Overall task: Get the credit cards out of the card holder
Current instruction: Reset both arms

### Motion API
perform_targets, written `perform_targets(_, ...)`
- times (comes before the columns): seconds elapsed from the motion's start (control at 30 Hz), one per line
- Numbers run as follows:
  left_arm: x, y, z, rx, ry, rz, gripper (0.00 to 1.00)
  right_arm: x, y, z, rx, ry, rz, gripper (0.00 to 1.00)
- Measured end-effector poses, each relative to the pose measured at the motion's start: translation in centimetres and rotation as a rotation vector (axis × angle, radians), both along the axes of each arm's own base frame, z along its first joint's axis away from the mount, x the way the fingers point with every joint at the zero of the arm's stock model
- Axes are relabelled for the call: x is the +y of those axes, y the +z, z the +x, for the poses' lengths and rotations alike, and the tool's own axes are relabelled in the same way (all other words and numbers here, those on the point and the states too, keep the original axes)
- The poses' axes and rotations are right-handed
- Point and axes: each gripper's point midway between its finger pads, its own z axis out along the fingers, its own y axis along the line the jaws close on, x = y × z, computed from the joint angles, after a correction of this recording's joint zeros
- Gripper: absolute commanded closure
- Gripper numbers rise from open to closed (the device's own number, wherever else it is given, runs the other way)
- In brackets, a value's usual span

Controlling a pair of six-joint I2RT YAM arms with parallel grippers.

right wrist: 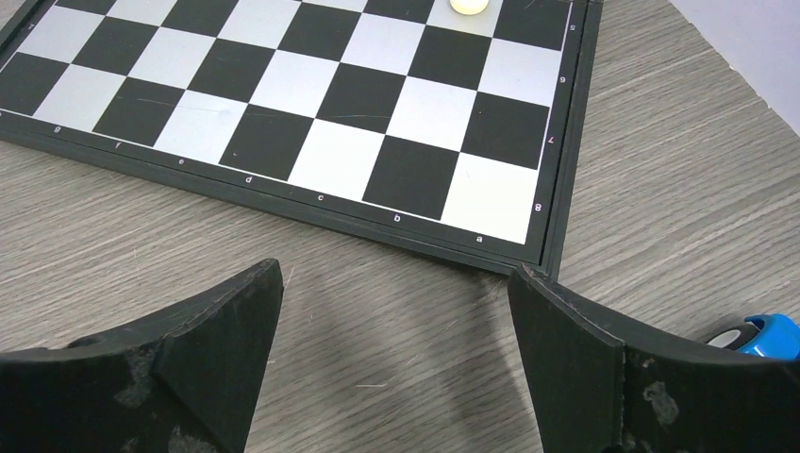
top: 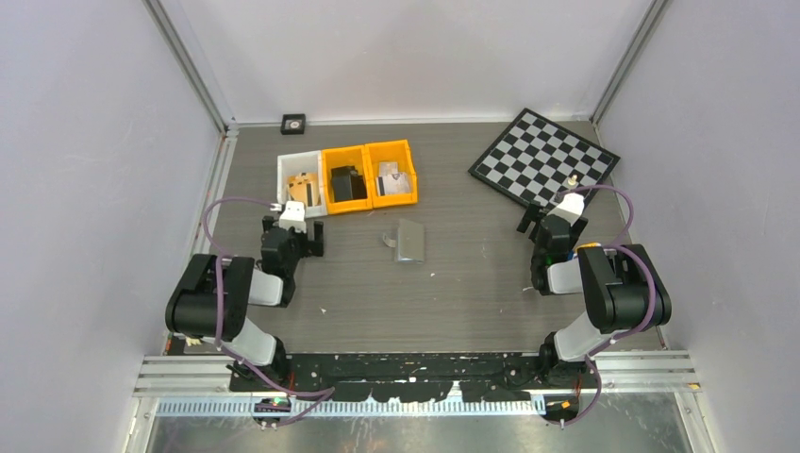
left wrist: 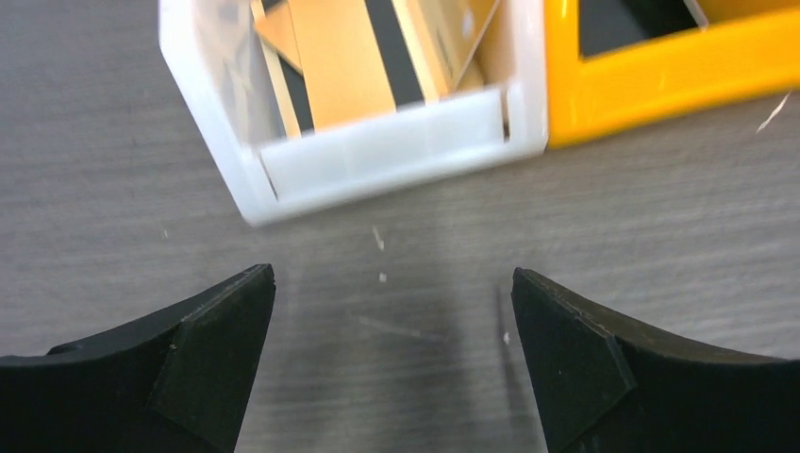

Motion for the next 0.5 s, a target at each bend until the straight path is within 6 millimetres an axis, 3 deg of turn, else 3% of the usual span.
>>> perform_targets(0.13, -0.2, 1.9, 1.4, -0.069, -0.005, -0.008, 0.00, 0.0, 0.0, 0.0, 0.000, 0.000, 0.000, 0.06)
perform_targets(0.5, 0.7, 2.7, 2.8, -0.060, 0.056, -0.008, 0.00, 0.0, 0.0, 0.0, 0.000, 0.000, 0.000, 0.05)
